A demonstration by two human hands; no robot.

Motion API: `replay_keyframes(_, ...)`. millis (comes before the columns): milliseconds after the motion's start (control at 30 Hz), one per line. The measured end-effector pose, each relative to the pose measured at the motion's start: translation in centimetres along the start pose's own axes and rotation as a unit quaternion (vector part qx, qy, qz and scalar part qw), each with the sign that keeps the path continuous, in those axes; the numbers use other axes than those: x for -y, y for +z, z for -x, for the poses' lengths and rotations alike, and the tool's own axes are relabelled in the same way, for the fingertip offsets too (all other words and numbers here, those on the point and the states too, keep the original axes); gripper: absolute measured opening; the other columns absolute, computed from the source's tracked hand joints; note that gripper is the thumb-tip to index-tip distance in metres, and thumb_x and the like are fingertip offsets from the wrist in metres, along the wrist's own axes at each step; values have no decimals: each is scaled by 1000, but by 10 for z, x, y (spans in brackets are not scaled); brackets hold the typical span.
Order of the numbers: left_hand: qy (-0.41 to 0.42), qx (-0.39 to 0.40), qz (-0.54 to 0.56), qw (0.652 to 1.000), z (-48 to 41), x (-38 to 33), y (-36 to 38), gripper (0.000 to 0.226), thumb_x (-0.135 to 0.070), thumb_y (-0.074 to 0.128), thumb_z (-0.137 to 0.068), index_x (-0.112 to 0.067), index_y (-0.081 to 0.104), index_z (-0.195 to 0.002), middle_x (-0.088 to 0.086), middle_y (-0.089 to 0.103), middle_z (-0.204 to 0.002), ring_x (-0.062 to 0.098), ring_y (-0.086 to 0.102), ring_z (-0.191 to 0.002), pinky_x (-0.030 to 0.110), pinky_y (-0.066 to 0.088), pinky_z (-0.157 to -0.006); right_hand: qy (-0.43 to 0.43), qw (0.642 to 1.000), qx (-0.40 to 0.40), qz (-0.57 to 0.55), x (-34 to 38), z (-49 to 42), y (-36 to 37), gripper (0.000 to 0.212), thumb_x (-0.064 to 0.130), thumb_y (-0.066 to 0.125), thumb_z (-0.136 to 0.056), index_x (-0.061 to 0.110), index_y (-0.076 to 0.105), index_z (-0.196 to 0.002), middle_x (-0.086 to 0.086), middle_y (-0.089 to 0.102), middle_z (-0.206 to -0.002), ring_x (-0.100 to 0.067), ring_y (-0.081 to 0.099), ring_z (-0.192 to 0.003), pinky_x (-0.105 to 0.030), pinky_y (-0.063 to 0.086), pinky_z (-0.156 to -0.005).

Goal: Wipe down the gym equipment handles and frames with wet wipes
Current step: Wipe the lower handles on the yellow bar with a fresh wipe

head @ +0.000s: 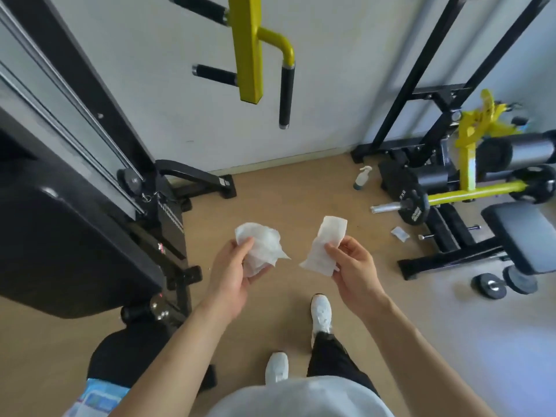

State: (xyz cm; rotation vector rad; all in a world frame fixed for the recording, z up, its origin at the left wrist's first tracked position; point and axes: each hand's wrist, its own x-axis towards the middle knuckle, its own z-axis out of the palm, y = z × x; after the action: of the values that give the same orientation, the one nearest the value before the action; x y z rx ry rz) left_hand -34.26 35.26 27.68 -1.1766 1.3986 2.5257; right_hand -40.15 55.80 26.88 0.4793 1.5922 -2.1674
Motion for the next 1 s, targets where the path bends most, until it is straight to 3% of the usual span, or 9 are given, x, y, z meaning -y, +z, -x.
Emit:
replay_keyframes(167, 104, -168, -92, 976, -59, -38, 46, 9, -23, 69, -93, -17, 67, -99, 3, 70, -102, 22, 67, -97, 40, 57, -87, -60, 993, 5, 106, 41, -79, 25, 13, 5, 60, -98, 11, 71, -103, -6, 76, -92, -22, 71, -87, -41, 59, -79)
replay_keyframes(300, 181, -249, -77, 949, -110, -73, 99, 12, -21, 70, -90, -10, 67, -96, -5, 63, -82, 13, 57, -76, 24, 46, -67, -98, 983, 15, 156, 81, -146, 49, 26, 4, 57, -97, 25, 73, -96, 0, 77, -90, -20, 71, -87, -40, 61, -80)
replay_keyframes(500, 268, -284, -144, 909, -176, -119, 161, 13, -23, 69, -89, -13, 65, -97, -3, 65, -88, 6, 59, -74, 9, 42, -57, -120, 974, 28, 193, 145, -236, 89, 32, 5, 57, -98, 34, 69, -91, 12, 75, -81, -16, 73, -86, -39, 63, -82)
replay_keyframes(600, 304, -261, -171, 900, -208, -144, 178, 15, -21, 69, -89, -14, 66, -102, 1, 71, -92, 14, 64, -80, 22, 52, -68, -145, 968, 44, 199, 171, -265, 113, 33, 4, 56, -98, 33, 69, -90, 11, 73, -84, -18, 72, -86, -37, 63, -79)
replay_keyframes(700, 328, -198, -200, 902, -240, -167, 193, 10, -21, 68, -90, -22, 68, -100, 0, 73, -92, 20, 68, -85, 33, 58, -75, -166, 961, 60, 213, 186, -287, 132, 29, 2, 54, -95, 23, 73, -97, -3, 76, -97, -31, 72, -97, -46, 63, -84)
replay_keyframes(800, 293, -130, -143, 936, -253, -181, 203, 15, -23, 64, -88, -37, 71, -88, -6, 73, -87, 24, 72, -88, 46, 62, -81, -179, 954, 100, 218, 194, -296, 144, 36, -4, 53, -86, 14, 74, -110, -10, 75, -106, -34, 70, -101, -51, 60, -89)
replay_keyframes(900, 204, -77, -4, 976, -255, -186, 205, 23, -10, 54, -95, -10, 76, -101, 10, 74, -95, 20, 74, -83, 36, 63, -75, -225, 917, 149, 292, 197, -302, 148, 42, 0, 66, -84, 20, 70, -120, -3, 76, -105, -25, 73, -95, -45, 61, -87)
replay_keyframes(1000, 218, -62, -33, 973, -251, -184, 204, 27, 4, 54, -95, -7, 74, -109, 3, 75, -91, 8, 74, -74, 27, 62, -69, -255, 893, 138, 343, 191, -307, 149, 51, 19, 83, -80, 26, 64, -127, 1, 74, -104, -17, 72, -90, -39, 62, -80)
